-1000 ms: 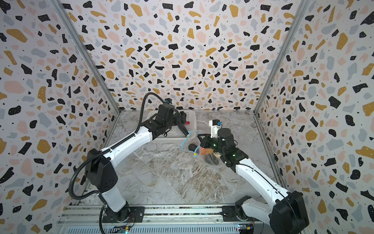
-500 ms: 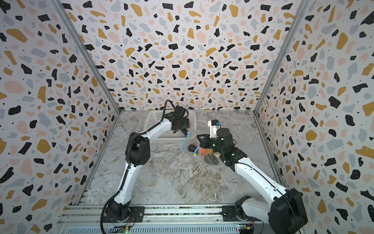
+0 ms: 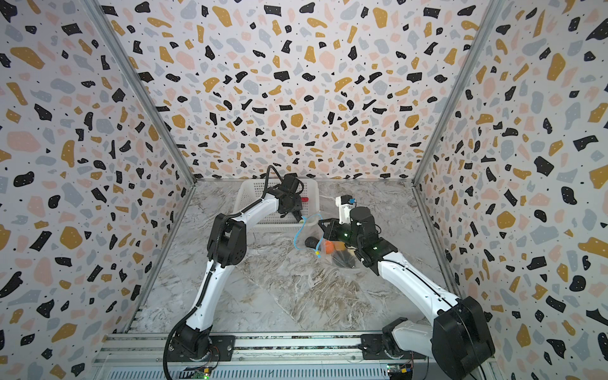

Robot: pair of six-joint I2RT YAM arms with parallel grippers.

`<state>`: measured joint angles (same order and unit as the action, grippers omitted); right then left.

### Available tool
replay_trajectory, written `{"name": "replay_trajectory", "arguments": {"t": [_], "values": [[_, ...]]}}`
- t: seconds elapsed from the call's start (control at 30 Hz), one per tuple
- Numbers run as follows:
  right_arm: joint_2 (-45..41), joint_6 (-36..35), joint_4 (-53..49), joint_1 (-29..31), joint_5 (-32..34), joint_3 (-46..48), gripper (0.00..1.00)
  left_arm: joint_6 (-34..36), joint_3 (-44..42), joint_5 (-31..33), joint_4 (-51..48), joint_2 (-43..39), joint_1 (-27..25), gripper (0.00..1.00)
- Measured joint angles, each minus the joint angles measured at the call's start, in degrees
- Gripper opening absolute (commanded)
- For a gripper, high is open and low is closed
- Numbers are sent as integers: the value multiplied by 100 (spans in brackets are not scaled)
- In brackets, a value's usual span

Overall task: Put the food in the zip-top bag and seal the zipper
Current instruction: 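Move the left gripper back to the basket and grasp the dark eggplant, then lift the eggplant with the left gripper and carry it toward the bag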

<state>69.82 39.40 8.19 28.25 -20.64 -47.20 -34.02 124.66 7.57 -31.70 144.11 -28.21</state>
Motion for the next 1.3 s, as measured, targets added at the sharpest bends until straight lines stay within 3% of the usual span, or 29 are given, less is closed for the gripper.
{"name": "replay_trajectory", "arguments": {"t": [0.4,0.8,1.0,1.2,1.3], "values": [[24,20,48,0,-59,0,0,175,-170,-13,79,-114,118,31],[50,20,83,0,-57,0,0,404,-839,-280,472,-1268,223,22],[50,15,76,0,-55,0,0,479,-2315,-514,1394,-2682,214,18],[50,2,-33,-11,-57,-85,0,470,-4323,-625,2959,-4577,144,20],[50,17,-35,-24,-63,-127,0,461,-5259,-546,3901,-5388,-42,16]]}}
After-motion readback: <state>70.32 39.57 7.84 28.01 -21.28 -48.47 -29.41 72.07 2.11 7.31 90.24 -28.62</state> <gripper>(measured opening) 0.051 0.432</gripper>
